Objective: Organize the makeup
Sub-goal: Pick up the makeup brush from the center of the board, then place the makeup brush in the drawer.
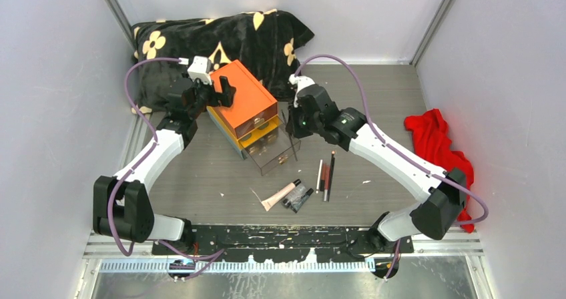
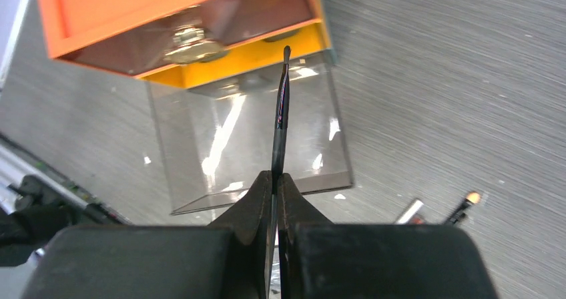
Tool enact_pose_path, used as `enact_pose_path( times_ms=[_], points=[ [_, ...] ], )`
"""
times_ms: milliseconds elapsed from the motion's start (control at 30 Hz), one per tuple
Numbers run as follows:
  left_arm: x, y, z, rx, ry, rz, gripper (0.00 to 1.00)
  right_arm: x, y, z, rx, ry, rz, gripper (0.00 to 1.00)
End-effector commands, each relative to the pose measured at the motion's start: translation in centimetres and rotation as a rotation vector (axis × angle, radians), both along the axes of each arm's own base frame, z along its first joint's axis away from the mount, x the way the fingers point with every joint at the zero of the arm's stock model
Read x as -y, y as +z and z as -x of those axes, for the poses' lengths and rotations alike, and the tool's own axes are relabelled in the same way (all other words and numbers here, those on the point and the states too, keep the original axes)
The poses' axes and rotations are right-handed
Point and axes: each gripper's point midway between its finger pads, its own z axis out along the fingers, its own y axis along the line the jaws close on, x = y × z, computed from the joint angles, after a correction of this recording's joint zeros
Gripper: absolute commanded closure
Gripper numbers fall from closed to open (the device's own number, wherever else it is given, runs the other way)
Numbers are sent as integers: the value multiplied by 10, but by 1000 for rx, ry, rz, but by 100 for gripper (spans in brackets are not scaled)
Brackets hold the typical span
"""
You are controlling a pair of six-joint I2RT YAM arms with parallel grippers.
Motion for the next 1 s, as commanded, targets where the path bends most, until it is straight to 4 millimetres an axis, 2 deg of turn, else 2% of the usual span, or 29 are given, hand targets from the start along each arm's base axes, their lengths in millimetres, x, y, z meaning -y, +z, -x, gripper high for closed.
enact_pose_path(
  times_ms=[0,100,233,400,800,967],
  points=[
    [-14,-90,37,-347,55,-22,2,-32,18,4,25,75,-99,99],
    [-14,-89,37,-345,52,-25,2,-43,3,5,-4,91,-128,99],
    [-15,-90,38,-348,53,-33,2,-57,-2,10,-41,120,-160,99],
    [-16,-88,38,-345,54,-32,2,-63,-4,7,-53,115,-171,99],
    [-16,-91,37,-349,53,-43,2,-74,-26,3,-103,85,-208,99],
    [-17,-92,38,-351,55,-49,2,-80,-29,7,-137,96,-237,99]
  ],
)
